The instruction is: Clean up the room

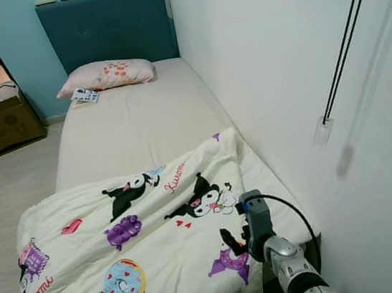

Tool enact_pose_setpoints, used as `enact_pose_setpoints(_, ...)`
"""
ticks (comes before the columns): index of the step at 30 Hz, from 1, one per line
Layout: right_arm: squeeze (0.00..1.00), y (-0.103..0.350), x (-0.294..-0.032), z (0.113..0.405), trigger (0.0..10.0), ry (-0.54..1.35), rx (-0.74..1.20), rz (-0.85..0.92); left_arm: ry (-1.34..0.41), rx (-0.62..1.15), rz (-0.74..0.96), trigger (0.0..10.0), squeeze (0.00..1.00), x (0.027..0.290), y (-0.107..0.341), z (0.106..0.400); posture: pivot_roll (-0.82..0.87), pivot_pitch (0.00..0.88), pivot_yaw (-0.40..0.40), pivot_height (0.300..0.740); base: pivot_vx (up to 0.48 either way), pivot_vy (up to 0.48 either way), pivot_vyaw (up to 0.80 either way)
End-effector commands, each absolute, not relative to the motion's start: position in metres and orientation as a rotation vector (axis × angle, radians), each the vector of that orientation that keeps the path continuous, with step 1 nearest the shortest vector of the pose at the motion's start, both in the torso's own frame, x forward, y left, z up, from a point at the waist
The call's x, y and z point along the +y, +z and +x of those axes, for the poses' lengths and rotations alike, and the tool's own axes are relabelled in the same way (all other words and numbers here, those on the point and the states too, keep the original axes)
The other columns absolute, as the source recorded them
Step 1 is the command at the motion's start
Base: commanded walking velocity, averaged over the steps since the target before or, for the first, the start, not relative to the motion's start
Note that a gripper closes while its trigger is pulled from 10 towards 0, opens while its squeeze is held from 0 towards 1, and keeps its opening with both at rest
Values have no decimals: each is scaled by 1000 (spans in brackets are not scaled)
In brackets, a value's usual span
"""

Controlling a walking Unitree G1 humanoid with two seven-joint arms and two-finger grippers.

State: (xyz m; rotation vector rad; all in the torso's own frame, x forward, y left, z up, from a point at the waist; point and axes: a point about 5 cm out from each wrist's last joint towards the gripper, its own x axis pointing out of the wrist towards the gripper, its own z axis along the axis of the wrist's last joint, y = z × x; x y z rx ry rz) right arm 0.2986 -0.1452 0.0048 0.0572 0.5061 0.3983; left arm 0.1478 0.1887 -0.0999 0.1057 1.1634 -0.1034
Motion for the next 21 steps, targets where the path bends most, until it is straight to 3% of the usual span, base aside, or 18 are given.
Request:
enact_pose_setpoints(1, 0, 13, -142, 306, 10000, 403, 461, 71, -88, 1174, 115, 10000, 0, 195, -100, 146, -183, 0, 5, 711, 0, 0, 0)
enact_pose_setpoints(8, 0, 25, -146, 315, 10000, 390, 411, 61, -64, 1122, 104, 10000, 0, 197, -95, 158, -182, 0, 6, 691, 0, 0, 0)
enact_pose_setpoints(10, 0, 29, -146, 319, 10000, 381, 399, 79, -30, 1015, 84, 10000, 0, 198, -82, 185, -171, 0, 3, 681, 0, 0, 0)
enact_pose_setpoints(14, 0, 30, -146, 320, 10000, 376, 395, 91, -19, 967, 80, 10000, 0, 199, -76, 197, -171, 0, 3, 676, 0, 0, 0)
enact_pose_setpoints(16, 0, 34, -146, 324, 10000, 372, 388, 95, 11, 812, 73, 10000, 0, 203, -52, 234, -159, 0, -5, 666, 0, 0, 0)
enact_pose_setpoints(17, 0, 34, -146, 324, 10000, 372, 388, 95, 11, 812, 73, 10000, 0, 203, -52, 234, -159, 0, -5, 666, 0, 0, 0)
enact_pose_setpoints(19, 0, 39, -147, 329, 10000, 366, 382, 87, 49, 646, 64, 10000, 0, 210, -21, 271, -155, 0, -7, 656, 0, 0, 0)
enact_pose_setpoints(20, 0, 39, -147, 329, 10000, 366, 382, 87, 49, 646, 64, 10000, 0, 210, -21, 271, -155, 0, -7, 656, 0, 0, 0)
enact_pose_setpoints(21, 0, 45, -149, 334, 10000, 356, 378, 73, 57, 519, 46, 10000, 0, 212, 5, 298, -148, 0, -11, 646, 0, 0, 0)
